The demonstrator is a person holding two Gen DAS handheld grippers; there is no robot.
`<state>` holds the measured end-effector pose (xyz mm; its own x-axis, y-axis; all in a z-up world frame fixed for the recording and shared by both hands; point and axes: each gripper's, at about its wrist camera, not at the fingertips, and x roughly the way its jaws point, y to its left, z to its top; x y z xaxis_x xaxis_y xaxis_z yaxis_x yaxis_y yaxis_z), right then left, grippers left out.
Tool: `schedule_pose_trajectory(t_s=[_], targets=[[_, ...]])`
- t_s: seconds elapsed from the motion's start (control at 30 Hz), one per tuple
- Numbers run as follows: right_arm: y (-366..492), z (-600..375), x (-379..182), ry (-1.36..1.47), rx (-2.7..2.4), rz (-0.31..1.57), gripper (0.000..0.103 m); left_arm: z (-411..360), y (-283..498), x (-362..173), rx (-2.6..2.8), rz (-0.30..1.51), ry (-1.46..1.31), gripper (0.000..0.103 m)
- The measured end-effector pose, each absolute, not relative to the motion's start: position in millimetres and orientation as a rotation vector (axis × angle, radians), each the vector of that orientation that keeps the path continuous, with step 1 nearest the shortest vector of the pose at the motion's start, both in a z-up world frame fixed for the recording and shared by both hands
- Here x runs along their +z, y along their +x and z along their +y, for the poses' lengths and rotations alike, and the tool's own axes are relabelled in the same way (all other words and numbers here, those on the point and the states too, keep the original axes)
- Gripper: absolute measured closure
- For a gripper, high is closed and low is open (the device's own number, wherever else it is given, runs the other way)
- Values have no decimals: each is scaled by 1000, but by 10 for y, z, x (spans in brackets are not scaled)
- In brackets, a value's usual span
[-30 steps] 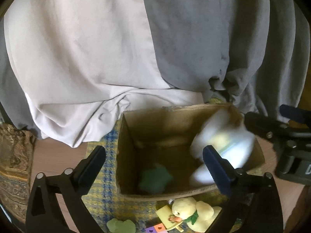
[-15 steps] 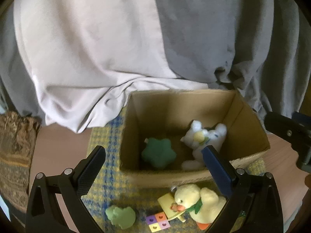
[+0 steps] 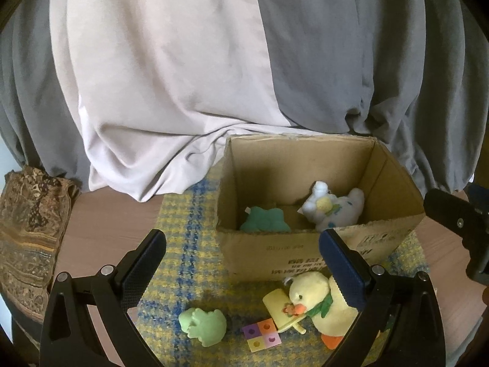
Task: Organize objects
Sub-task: 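Move right tool toward black ball while left tool moves toward foam cube block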
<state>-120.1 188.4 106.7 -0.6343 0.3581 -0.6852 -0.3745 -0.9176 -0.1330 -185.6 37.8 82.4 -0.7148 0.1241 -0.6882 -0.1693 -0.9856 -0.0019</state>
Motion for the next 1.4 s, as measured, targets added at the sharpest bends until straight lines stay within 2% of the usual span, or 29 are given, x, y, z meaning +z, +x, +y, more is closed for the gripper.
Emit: schedule_pose_trajectory(t_s=[0.5,0.8,1.4], targets=[[-699,1890,895,-1014,2512,73,3,454,-1404,684,2811,157,-1028,1],[-517,2029,622,-1052,2459,127,3,522,-1230,404,2800,161,-1050,1],[-345,2043,143,-1115,2386,122,3,494,-1033,-119,2816,183,-1094,1]])
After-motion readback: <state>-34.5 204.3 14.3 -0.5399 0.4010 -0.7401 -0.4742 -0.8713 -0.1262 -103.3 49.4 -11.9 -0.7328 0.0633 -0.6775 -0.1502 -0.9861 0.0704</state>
